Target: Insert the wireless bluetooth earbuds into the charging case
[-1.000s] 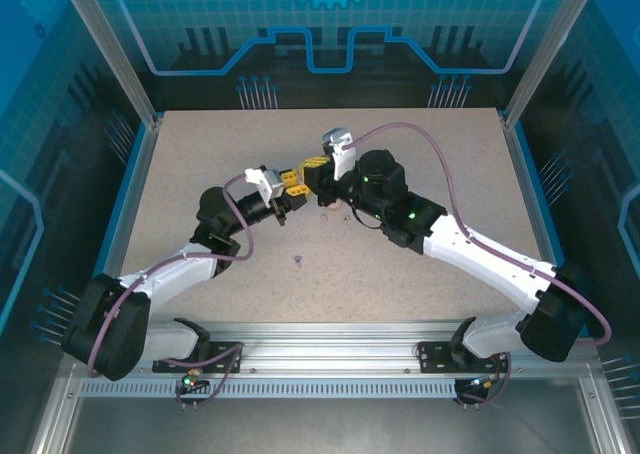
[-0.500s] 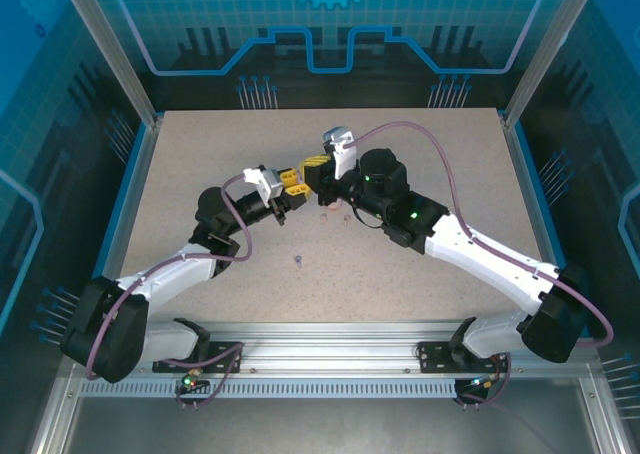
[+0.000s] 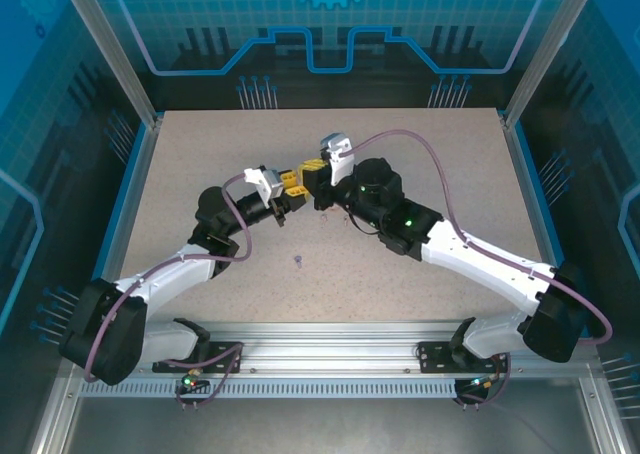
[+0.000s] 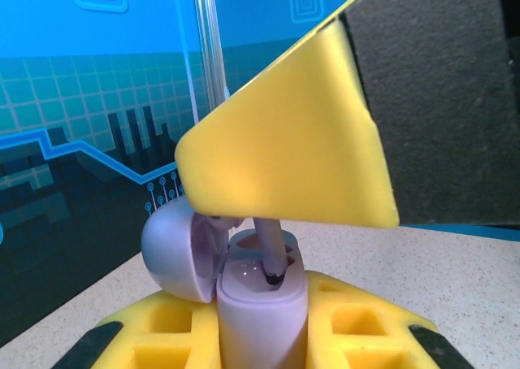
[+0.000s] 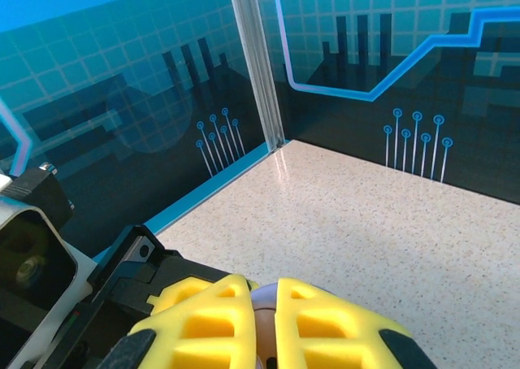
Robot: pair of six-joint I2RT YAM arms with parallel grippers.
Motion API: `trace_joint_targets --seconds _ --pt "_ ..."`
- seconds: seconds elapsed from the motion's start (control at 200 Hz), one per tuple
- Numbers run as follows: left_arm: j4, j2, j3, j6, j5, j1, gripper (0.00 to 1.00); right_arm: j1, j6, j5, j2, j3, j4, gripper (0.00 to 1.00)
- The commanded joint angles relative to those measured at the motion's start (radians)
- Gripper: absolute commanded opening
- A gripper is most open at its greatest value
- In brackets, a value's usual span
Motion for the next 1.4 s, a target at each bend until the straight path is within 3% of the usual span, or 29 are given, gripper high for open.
trace_joint_targets --seconds 0.0,0.34,0.46,0.525,0.64,0.82,1.166,1.391 --pt "0.107 -0.058 0.054 0.005 0.012 -0.009 0.00 0.029 -0.033 0.008 0.019 -0.057 -0.061 0.09" --pt "0.101 -0.060 0.055 0.001 -0.002 -0.009 0.00 0.055 -0.042 0.044 0.003 -0.093 -0.053 0.12" --pt "0.098 -0.061 0.049 -0.001 -0.001 -0.009 0.00 0.049 0.001 0.049 0.000 -0.060 -0.073 0.26" --pt "0.098 -0.060 0.046 -0.001 -0.003 -0.009 0.00 0.049 0.015 0.047 -0.003 -0.027 -0.089 0.41" --pt "0.103 -0.053 0.040 -0.004 -0.012 -0.009 0.00 0.044 0.045 0.023 -0.013 0.046 -0.127 0.59" --pt "0.168 -0.021 0.013 -0.031 -0.039 -0.008 0.00 0.031 0.104 -0.007 -0.060 0.126 -0.176 0.74" --pt "0.220 -0.026 -0.020 -0.043 -0.084 -0.009 0.00 0.002 0.229 0.046 -0.233 0.078 -0.223 0.78" --pt "0.197 -0.055 -0.036 -0.046 -0.132 -0.009 0.00 -0.028 0.323 0.157 -0.303 -0.002 -0.368 0.78"
